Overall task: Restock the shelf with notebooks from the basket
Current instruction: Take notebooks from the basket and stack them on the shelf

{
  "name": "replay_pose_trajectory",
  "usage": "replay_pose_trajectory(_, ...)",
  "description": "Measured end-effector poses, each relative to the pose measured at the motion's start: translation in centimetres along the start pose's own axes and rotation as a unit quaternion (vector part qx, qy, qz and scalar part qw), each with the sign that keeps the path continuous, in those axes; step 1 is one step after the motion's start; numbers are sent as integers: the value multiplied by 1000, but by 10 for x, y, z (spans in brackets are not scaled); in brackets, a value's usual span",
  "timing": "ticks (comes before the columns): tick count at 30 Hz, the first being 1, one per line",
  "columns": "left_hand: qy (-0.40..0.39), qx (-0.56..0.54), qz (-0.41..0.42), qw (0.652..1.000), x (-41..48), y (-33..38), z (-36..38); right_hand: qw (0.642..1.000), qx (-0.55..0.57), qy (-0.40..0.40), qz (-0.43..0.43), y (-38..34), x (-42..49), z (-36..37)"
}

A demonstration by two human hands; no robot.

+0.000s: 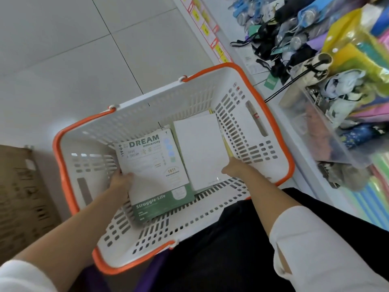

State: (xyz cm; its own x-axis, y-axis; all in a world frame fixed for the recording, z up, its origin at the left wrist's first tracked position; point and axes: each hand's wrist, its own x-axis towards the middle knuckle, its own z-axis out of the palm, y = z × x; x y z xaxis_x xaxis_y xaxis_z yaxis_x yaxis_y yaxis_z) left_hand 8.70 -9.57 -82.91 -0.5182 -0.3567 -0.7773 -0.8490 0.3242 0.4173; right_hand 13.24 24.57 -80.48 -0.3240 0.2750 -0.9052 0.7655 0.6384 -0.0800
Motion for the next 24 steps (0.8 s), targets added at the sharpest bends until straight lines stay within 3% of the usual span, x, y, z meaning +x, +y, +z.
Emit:
replay_pose_trajectory(7,-14,-42,-44,998,65,-50,-3,1000,7,-20,4,-4,2,1)
replay_pose_trajectory(13,-29,-46,-44,998,6,-8,-6,974,222,34,-27,3,6,-4)
replay_pose_trajectory(18,-28,-45,-45,998,18,-14,-4,958,253,83,-106,13,-1,-34)
replay_pose_trajectory(21,-33,-31,-51,998,-1,-3,-6,924,355,13,-143,17,-24,-68)
replay_pose_trajectory(24,-45,-85,-55,994,-26,10,-6,893,415,-75,-156,13,-59,-86)
